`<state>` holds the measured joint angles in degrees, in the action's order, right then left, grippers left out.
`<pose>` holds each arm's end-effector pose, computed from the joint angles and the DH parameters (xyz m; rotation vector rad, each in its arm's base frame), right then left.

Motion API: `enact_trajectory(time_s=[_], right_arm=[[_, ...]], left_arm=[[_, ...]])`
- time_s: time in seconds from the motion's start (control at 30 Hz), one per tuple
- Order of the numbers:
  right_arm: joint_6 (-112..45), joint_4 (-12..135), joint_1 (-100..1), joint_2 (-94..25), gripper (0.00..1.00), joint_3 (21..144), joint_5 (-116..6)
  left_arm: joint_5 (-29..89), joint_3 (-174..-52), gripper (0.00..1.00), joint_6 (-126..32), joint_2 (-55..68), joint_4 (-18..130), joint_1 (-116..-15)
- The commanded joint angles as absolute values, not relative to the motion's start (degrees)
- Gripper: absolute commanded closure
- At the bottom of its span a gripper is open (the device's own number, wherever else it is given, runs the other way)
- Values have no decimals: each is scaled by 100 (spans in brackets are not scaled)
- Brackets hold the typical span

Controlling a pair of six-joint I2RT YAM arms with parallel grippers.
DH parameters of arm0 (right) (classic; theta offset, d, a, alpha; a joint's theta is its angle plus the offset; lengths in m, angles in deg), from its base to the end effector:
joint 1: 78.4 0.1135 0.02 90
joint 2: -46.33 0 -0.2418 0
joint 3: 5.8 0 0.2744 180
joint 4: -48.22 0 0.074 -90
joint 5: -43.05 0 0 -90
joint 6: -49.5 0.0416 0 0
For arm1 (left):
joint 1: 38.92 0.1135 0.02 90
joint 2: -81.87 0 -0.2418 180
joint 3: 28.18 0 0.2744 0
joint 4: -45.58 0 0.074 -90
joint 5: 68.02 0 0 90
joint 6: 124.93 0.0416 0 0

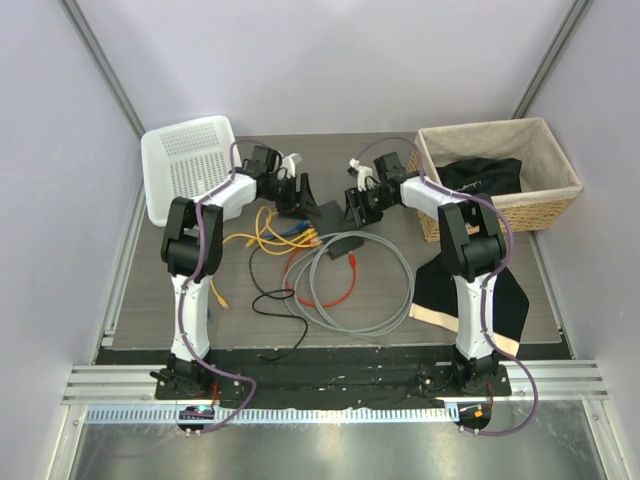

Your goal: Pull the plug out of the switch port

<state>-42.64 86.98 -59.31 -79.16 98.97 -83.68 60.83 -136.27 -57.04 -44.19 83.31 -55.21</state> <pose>0.4375 0.1777 0.1208 -0.6985 2.4699 0.9422 0.4566 -0.1606 0.1364 0.1493 2.5882 -1.1199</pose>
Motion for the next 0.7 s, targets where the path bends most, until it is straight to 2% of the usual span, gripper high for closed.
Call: enact_trajectory(time_s=[0.0,0.13,0.17,0.33,0.5,0.6,0.67], right_arm=[[-4525,9047,-5871,-7066,47,9288,-8238],[-4534,9038,-6082,-6784,43,9173,-7913],[-4595,9047,-6178,-6775,41,9217,-7834],[-4683,9187,-6328,-6740,40,9813,-7578],[-4744,9249,-6267,-6634,40,10026,-7814],[-5356,9564,-6162,-6792,44,10209,-7956],[-5605,9793,-6152,-6898,51,10315,-8070]], left_arm=[[6636,-13846,35,-5892,-4530,7975,-5930],[6540,-13784,34,-6051,-4434,7816,-6071],[6322,-13784,31,-6051,-4382,7903,-6063],[5714,-13810,22,-5744,-3908,8255,-5826],[5722,-13977,20,-5331,-3687,8580,-5632],[6089,-14143,22,-4804,-3766,8922,-5579],[6424,-14337,25,-4487,-4011,9412,-5527]])
